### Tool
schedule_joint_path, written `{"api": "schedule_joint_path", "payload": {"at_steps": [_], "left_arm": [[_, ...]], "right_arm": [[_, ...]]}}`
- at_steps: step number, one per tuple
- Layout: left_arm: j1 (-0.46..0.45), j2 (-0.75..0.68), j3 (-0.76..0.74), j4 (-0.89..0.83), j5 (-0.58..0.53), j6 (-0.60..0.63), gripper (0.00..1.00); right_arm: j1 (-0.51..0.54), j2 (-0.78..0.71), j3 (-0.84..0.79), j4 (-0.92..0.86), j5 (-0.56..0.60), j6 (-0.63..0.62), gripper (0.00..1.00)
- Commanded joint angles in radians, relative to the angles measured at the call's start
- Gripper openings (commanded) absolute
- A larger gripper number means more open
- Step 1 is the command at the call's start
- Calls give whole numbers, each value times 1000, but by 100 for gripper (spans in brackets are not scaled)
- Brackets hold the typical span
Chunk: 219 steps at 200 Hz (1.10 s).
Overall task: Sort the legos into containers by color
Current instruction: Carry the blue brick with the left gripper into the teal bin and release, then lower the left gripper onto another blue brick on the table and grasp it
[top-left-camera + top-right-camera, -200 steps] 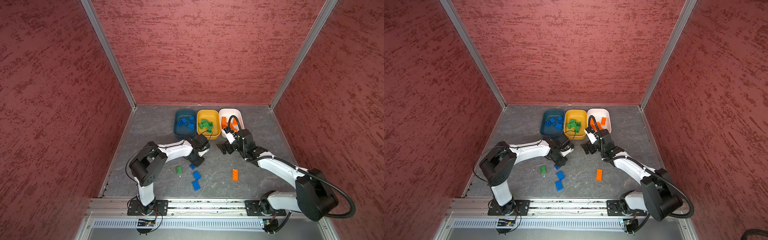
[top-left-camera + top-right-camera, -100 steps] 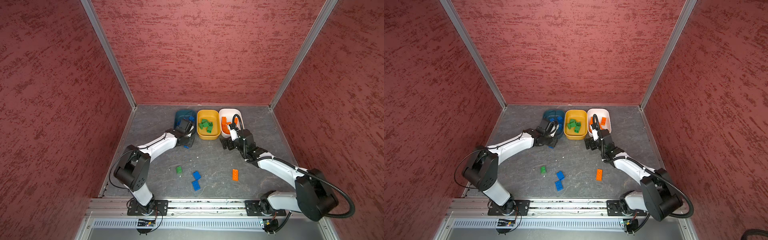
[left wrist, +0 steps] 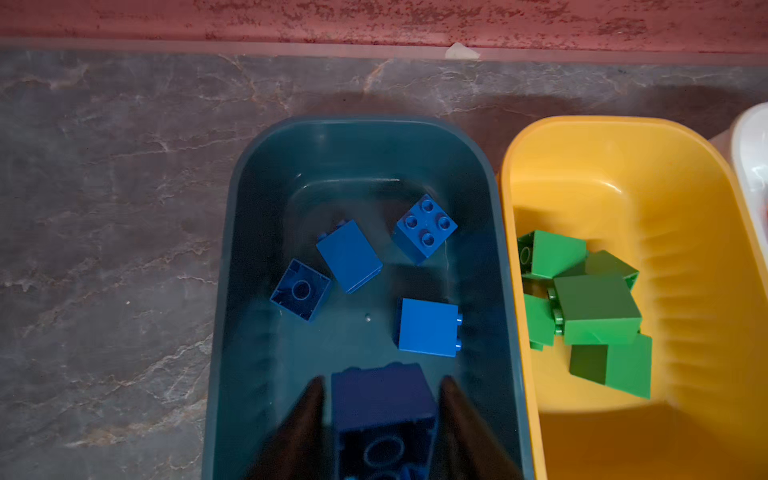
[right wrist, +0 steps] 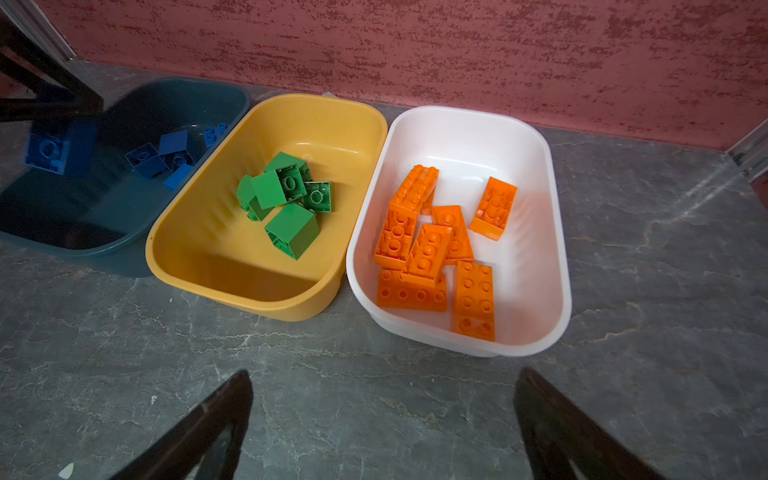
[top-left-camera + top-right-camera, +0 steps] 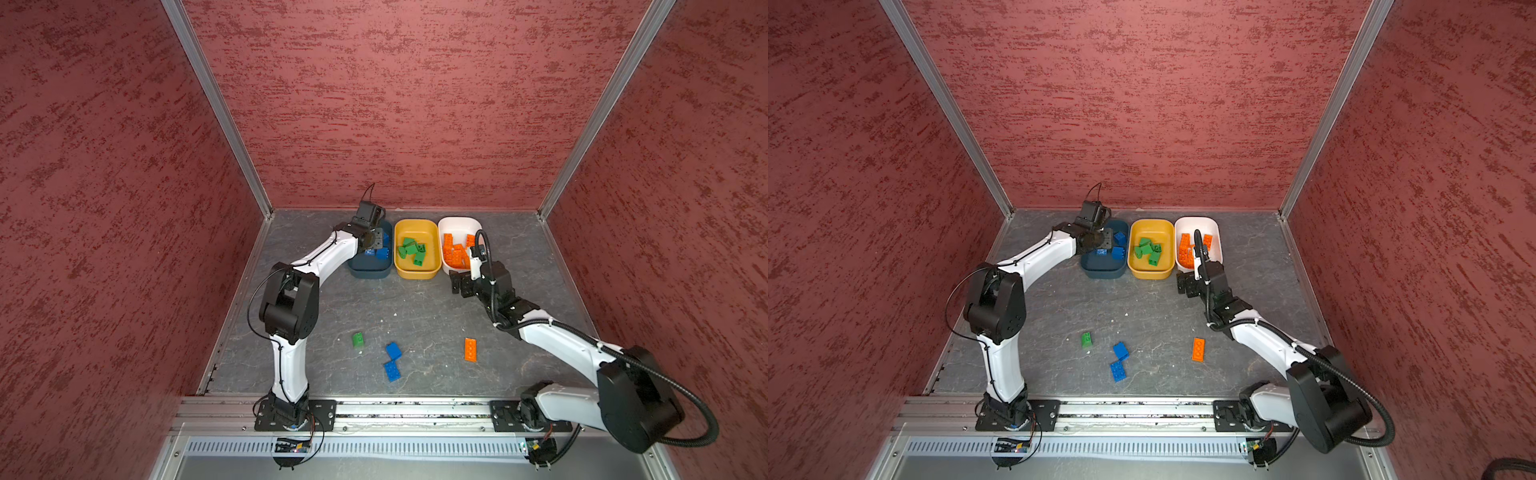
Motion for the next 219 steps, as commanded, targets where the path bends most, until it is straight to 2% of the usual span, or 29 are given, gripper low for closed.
{"api": "schedule_joint_path", "payload": {"at_steps": [1,26,58,113,157,183,219], "left_arm": [[-20,-2,40,-73,-53,11,74],[-44,-66,-8,-51,-79,62,92],[-79,-187,-147,-22,-35,107,100],[-263,-413,-415,-112,-91,196,100],[-417,-581,-560,-239,87,211,100],[-518,-617,-621,-270,127,191,99],[-604,-562,-651,-268,127,145,98]], "right_arm": [[-2,-36,-28,56,11,-20,99],[-2,-53,-55,85,-33,-34,99],[-2,-62,-78,127,-116,-48,99],[-2,-59,-120,195,-264,-71,99],[-2,-35,-131,244,-239,-28,99],[-2,-14,-129,272,-224,-8,99],[-1,11,-112,285,-207,5,99]]}}
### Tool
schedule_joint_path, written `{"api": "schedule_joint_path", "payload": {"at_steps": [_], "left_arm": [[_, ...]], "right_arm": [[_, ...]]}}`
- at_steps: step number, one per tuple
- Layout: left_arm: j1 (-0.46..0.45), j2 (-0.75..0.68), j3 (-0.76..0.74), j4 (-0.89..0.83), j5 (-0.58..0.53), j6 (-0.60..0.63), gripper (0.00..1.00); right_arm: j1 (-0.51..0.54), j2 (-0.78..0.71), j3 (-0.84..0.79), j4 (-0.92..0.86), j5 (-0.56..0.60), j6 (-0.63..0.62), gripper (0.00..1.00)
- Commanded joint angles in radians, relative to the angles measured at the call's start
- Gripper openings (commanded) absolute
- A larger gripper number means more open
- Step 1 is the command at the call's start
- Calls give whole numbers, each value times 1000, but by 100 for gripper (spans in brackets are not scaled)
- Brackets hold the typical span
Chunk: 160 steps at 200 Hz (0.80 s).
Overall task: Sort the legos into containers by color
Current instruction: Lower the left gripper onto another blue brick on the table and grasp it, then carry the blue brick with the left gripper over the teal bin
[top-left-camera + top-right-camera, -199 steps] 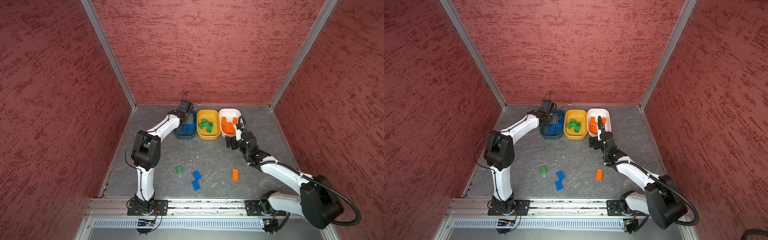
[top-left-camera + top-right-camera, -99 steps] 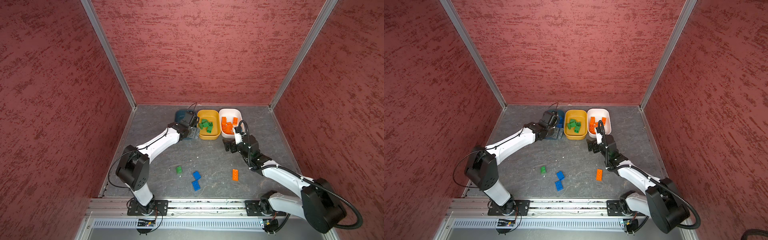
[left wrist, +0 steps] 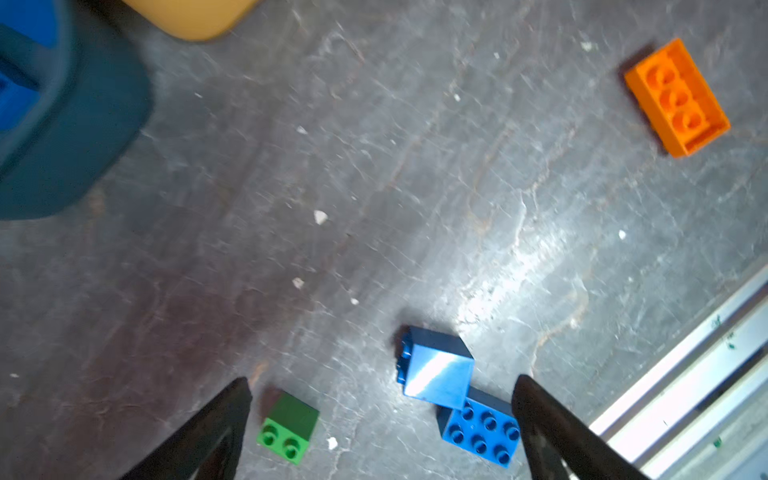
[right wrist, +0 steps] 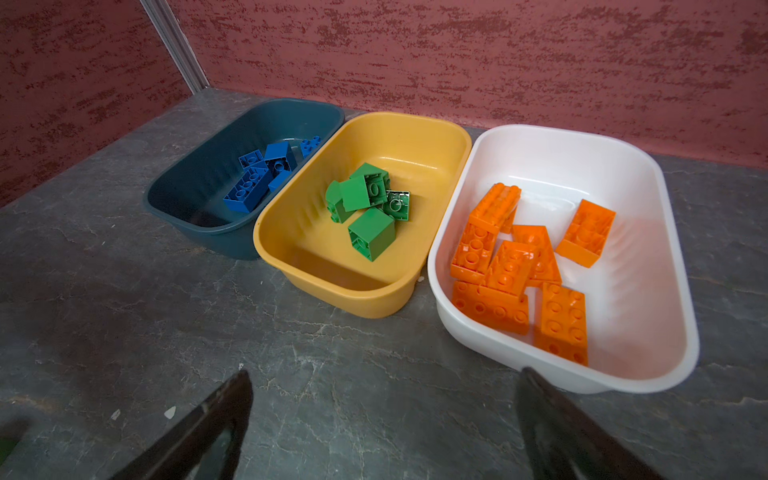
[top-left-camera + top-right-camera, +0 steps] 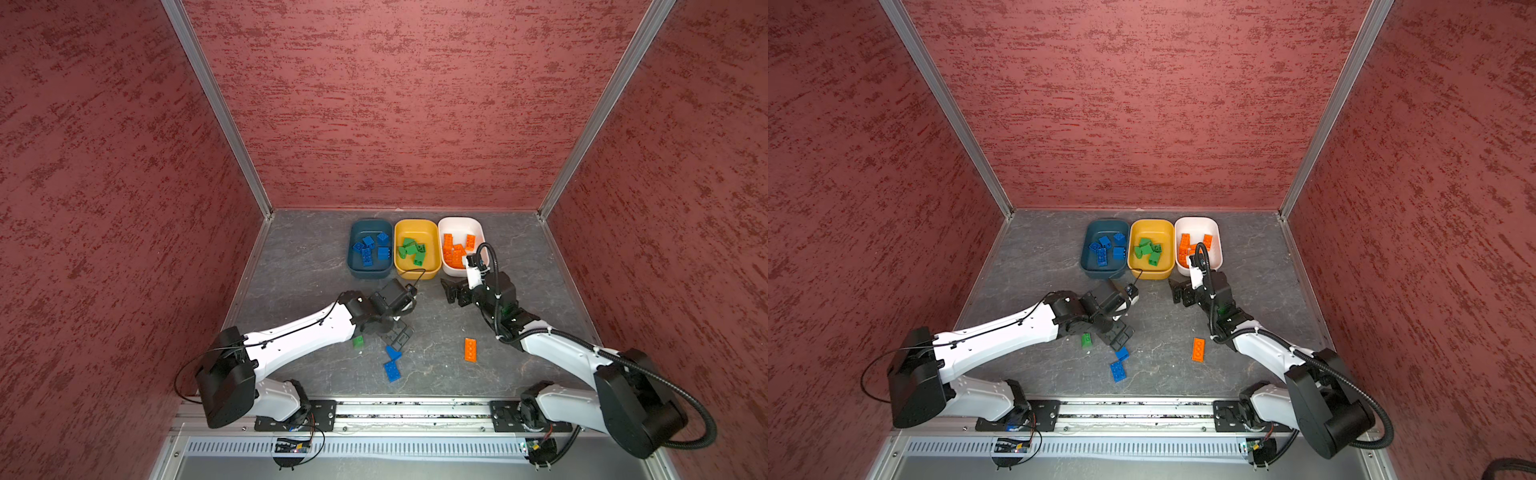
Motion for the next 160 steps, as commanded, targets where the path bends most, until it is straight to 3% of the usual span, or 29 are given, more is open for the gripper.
{"api": "schedule_joint_path", "payload": {"at_steps": [1,32,63,96,160], "left_arm": [[-35,36,-12,-18,23,-33,98],[-78,123,-22,-26,16,-41,97],[-79,220,4,-37,20,-33,84],[-76,305,17,-33,-6,-31,81],[-69,310,-5,25,2,-40,50]], "right_arm": [[-1,12,13,54,13,15,99],[-3,25,23,57,7,12,99],[-1,24,16,60,1,13,99],[0,12,9,56,5,12,99],[-1,-5,1,44,7,11,99]]}}
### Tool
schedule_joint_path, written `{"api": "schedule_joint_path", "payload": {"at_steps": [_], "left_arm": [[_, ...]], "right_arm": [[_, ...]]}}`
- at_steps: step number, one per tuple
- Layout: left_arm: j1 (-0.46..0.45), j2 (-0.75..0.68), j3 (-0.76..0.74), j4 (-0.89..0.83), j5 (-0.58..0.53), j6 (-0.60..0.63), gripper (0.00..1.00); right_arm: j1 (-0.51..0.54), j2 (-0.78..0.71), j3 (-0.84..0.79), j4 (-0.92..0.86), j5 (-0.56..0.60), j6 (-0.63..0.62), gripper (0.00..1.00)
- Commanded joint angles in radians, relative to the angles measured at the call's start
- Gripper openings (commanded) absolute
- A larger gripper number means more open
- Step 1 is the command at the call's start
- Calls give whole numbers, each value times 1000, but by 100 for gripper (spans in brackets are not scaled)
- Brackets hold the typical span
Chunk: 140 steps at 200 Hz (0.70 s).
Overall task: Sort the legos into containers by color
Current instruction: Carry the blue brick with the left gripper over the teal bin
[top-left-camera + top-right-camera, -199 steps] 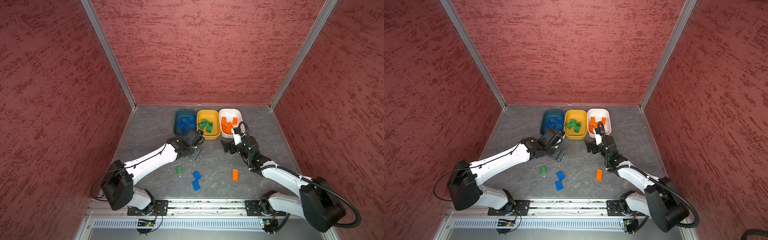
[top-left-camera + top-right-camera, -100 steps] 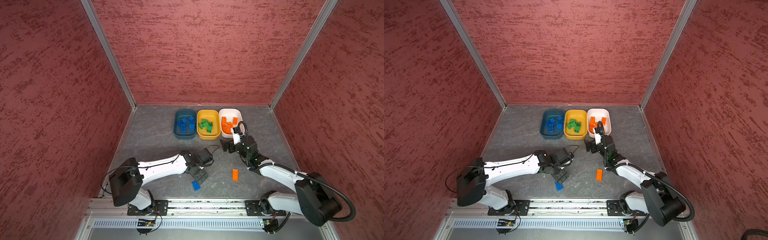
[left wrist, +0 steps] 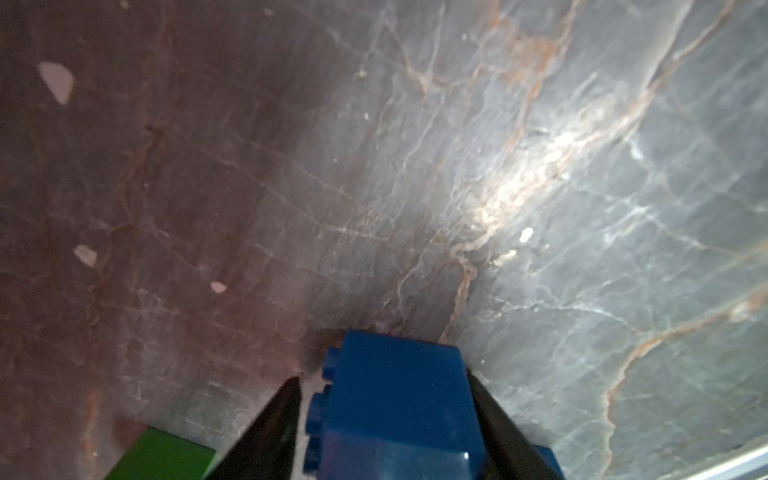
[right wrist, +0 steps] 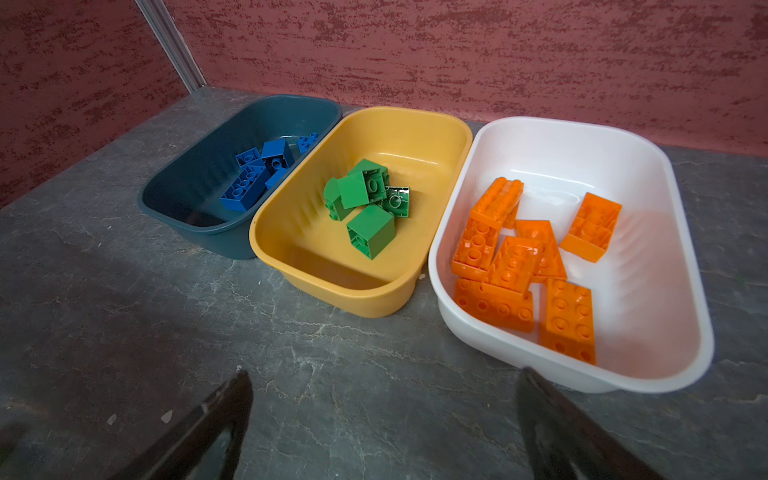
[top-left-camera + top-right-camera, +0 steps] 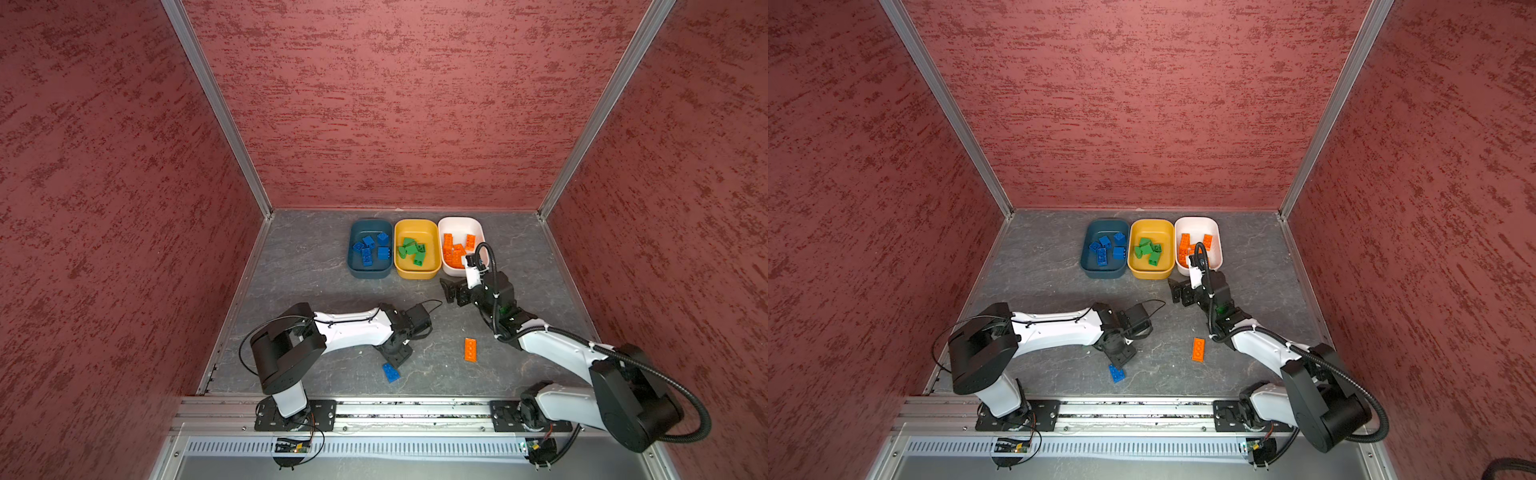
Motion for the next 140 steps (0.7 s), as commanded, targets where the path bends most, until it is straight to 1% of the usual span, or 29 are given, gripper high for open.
{"api": "schedule_joint_path", "payload": {"at_steps": [1,21,41,53,66,79,105,119,140], "left_arm": [[9,-2,-6,35,-8,-4,50],[25,-25,-17,55,-16,-2,42],[60,-62,-18,77,-49,-5,37],[98,-89,-15,109,-74,-7,36],[159,-118,0,154,-92,-25,35],[220,-146,15,204,-107,-51,35],[346,-179,52,303,-140,-103,35],[406,-165,81,357,-188,-141,35],[480,-102,153,404,-248,-213,37]], "right_arm": [[-2,-23,0,28,6,0,99],[-2,-25,2,24,8,7,99],[-1,-23,4,15,9,21,99],[-2,-18,11,2,16,36,99],[-2,-6,29,-30,40,74,99],[-2,5,56,-88,49,104,99],[-1,18,108,-212,67,214,99],[-1,23,152,-310,60,277,99],[-1,27,209,-485,52,411,99]]}}
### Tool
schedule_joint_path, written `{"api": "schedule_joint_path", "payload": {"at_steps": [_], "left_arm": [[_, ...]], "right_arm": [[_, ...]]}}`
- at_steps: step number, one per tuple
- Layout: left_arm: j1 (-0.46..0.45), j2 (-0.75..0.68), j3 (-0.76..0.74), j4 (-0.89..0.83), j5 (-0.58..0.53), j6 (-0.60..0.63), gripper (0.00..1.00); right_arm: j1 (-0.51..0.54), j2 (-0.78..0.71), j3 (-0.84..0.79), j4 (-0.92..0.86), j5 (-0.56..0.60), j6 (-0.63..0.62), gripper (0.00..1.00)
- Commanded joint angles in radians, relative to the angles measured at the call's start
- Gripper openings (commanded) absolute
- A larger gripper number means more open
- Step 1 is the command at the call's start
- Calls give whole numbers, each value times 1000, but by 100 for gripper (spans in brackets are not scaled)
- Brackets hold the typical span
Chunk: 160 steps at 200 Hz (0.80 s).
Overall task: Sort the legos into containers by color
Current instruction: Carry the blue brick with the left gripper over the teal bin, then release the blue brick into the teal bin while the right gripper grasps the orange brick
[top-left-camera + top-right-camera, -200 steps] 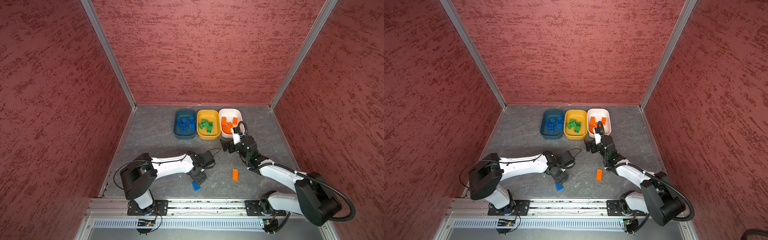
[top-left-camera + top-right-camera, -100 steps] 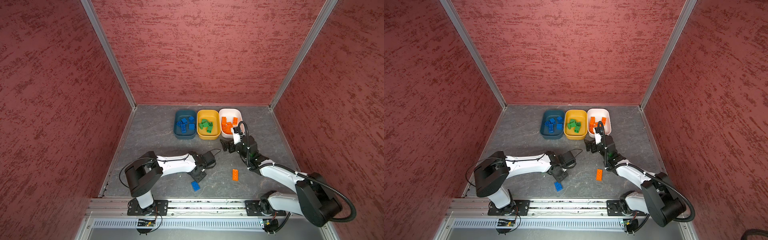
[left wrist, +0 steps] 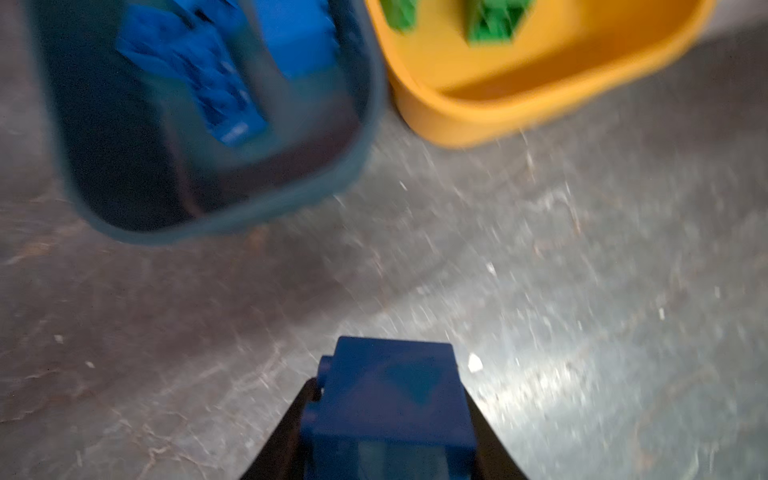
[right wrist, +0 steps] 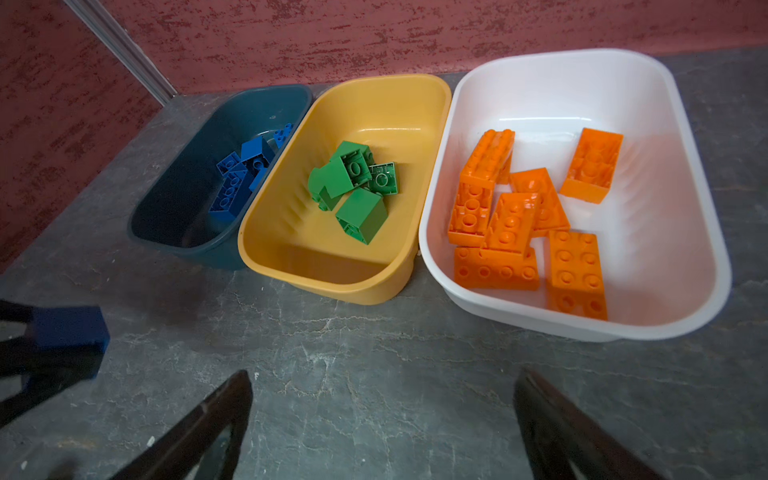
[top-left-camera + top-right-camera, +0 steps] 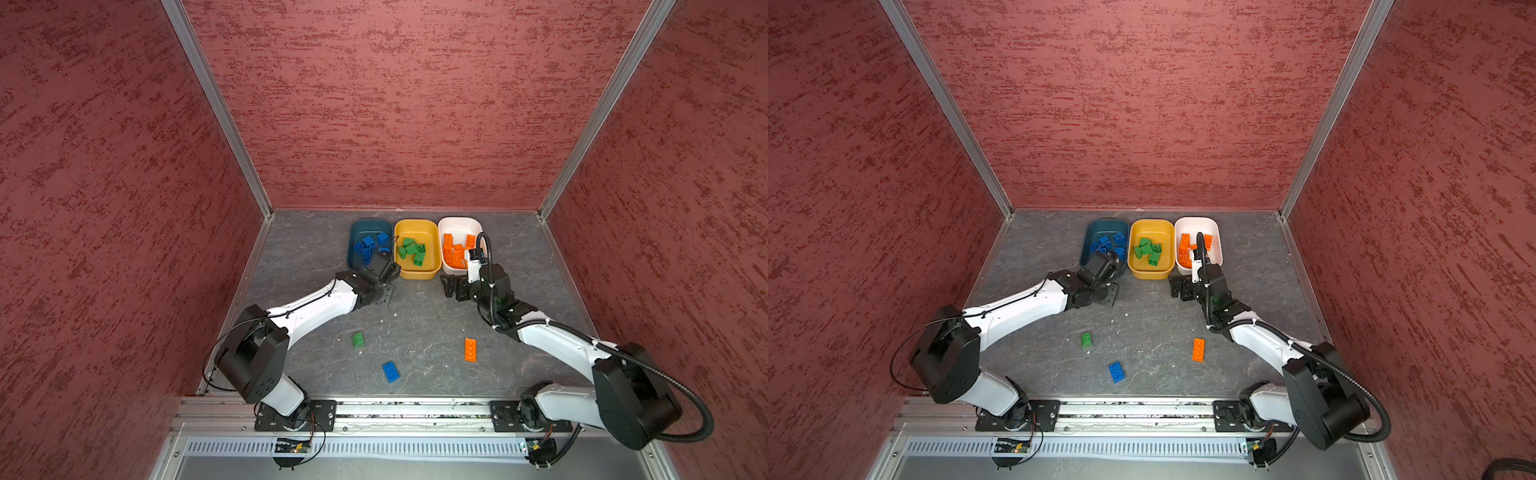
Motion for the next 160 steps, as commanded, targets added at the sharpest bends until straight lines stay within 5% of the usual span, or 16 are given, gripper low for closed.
{"api": "schedule_joint_path", "payload": {"at_steps": [1,67,160], "left_arm": [[64,56,78,114,-98,-104,37],[139,345,396,20,-183,-201,37],[126,334,407,52,-63,-246,88]], "right_arm": [[-1,7,68,-226,17,180,99],[55,-53,56,-647,87,322,99],[180,-193,-79,-834,117,517,98]]}}
